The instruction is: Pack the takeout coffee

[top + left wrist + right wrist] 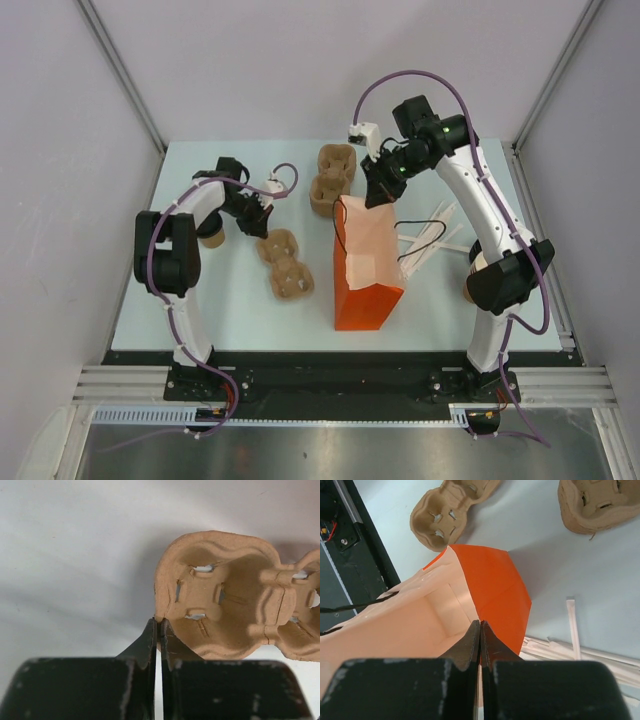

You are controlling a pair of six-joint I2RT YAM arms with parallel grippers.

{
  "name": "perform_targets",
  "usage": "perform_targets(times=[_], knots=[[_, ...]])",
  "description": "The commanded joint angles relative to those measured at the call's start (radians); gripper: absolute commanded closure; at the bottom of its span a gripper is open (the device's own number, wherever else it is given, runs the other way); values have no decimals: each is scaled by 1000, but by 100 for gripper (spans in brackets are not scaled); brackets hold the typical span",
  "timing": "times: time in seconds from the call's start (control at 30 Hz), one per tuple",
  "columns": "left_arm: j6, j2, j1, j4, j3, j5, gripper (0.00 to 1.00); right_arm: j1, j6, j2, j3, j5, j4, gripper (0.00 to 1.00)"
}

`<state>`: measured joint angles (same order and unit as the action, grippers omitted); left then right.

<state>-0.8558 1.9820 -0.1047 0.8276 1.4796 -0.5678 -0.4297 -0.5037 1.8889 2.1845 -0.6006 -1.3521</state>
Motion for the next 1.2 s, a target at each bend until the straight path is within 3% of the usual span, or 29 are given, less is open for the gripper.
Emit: perform_targets(times=[0.0, 0.37, 0.67, 0.8, 0.97, 1.17], knots=[[-34, -75, -7, 41, 30, -78, 100, 0, 62, -17, 14, -34, -107, 100], [8, -238, 29, 203, 218, -141, 100, -12, 140, -73, -43, 10, -53, 100], [127, -324, 66, 291, 674, -159, 100, -40, 185, -120, -106, 97, -13, 100], [266, -380, 68, 170, 844, -173, 100, -40, 191, -125, -108, 107, -7, 100], [501, -558, 51, -253, 696, -136, 100, -43, 200, -129, -101, 143, 11, 100], [489, -647, -116, -302, 656, -152, 100, -53, 209, -119, -71, 153, 25, 100]])
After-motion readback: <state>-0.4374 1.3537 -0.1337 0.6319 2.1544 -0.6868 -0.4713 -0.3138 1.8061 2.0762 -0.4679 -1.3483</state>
